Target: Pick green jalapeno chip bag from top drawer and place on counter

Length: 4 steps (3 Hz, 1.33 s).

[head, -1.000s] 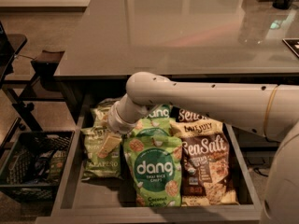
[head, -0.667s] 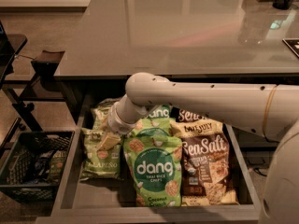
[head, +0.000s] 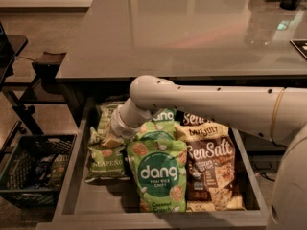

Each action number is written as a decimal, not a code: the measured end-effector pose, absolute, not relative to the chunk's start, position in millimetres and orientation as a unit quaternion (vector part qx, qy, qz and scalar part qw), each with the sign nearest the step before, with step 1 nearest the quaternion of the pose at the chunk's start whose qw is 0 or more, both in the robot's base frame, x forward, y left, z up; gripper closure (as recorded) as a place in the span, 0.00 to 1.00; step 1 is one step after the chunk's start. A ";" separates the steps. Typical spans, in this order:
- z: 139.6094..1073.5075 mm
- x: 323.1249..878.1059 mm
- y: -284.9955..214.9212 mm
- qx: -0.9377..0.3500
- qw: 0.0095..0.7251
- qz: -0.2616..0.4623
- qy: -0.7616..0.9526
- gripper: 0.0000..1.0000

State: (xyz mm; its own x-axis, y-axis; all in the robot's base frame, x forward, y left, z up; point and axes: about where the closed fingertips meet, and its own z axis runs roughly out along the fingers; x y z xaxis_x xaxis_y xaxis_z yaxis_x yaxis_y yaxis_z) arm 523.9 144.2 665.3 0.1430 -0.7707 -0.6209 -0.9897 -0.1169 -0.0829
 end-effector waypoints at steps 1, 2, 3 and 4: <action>665.3 523.9 144.2 -0.714 0.248 0.221 0.616 1.00; 674.6 519.8 144.8 -0.715 0.261 0.238 0.603 1.00; 719.1 501.7 135.9 -0.721 0.287 0.243 0.582 1.00; 780.8 482.4 114.1 -0.724 0.312 0.218 0.576 1.00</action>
Offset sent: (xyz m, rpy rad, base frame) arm -0.0080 -0.0011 0.0254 0.1152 0.0006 0.0504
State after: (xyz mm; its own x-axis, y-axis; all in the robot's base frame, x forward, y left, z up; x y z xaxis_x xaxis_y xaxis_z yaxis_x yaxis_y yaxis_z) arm 482.4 114.1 780.8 0.2422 -0.6978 -0.6741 -0.9692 -0.1430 -0.2003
